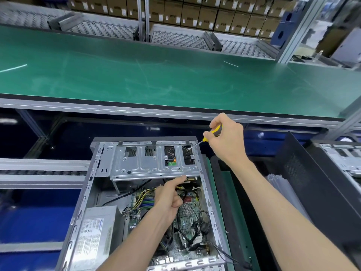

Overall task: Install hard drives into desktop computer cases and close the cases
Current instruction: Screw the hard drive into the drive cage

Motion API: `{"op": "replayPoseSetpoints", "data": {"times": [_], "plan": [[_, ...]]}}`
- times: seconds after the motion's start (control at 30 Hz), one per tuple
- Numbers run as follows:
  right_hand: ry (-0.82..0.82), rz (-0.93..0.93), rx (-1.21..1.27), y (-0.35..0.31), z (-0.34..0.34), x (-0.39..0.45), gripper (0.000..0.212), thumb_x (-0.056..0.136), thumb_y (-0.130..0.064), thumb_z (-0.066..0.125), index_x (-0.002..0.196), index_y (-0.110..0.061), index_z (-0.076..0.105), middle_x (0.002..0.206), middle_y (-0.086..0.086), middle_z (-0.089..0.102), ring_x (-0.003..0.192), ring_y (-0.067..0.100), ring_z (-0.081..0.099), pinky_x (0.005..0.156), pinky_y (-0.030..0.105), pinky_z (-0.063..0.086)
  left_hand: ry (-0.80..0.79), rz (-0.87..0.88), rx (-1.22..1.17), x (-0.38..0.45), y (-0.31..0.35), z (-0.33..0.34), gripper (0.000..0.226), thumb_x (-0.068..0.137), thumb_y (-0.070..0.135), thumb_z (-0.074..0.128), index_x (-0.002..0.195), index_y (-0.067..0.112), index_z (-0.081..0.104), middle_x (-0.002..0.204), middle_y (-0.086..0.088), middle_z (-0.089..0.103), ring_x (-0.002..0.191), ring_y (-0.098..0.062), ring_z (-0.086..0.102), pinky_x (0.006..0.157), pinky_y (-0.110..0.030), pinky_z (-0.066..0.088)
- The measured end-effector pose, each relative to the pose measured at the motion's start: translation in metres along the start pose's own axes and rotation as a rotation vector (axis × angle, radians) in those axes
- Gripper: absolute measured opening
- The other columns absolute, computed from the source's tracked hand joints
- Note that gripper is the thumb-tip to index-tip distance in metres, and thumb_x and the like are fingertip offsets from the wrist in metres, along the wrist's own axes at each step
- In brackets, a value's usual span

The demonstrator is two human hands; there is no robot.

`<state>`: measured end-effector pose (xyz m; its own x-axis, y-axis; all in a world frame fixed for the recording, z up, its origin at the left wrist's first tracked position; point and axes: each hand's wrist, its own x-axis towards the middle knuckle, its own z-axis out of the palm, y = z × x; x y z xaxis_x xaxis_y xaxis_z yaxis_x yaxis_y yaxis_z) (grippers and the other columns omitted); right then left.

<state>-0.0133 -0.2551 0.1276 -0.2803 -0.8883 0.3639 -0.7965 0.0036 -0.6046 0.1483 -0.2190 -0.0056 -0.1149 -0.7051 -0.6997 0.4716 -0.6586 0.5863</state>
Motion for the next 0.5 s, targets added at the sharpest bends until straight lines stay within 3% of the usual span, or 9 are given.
{"op": "replayPoseSetpoints", "data": {"times": [0.13,0.3,0.5], "plan": [[-0.010,0.005,-0.047,0.004,0.002,0.003,0.023,0.083,-0.021,0.074,0.090,-0.024,0.052,0.076,-0.005,0.061,0.079,0.007,0.045,0.065,0.014,0.026,-0.012,-0.006,-0.008,0.000,-0.001,0.004,0.053,0.074,0.016,0.088,0.116,0.001,0.059,0.049,0.007,0.018,0.041,-0.010,0.014,0.034,-0.022,0.016],[-0.018,0.001,-0.051,0.005,0.003,0.006,0.025,0.082,-0.018,0.073,0.091,-0.024,0.051,0.074,-0.005,0.060,0.078,0.003,0.041,0.062,0.017,0.027,-0.075,-0.039,-0.114,0.006,0.000,0.007,0.052,0.072,0.019,0.087,0.116,0.011,0.061,0.052,0.006,0.015,0.041,-0.010,0.013,0.033,-0.021,0.015],[-0.028,0.014,-0.080,0.008,0.005,0.008,0.024,0.083,-0.017,0.073,0.094,-0.023,0.051,0.078,-0.002,0.062,0.079,-0.002,0.039,0.062,0.016,0.026,-0.234,-0.200,-0.264,0.018,0.003,0.000,0.054,0.070,0.021,0.084,0.120,0.026,0.062,0.058,0.008,0.012,0.040,-0.007,0.013,0.033,-0.018,0.012]]}}
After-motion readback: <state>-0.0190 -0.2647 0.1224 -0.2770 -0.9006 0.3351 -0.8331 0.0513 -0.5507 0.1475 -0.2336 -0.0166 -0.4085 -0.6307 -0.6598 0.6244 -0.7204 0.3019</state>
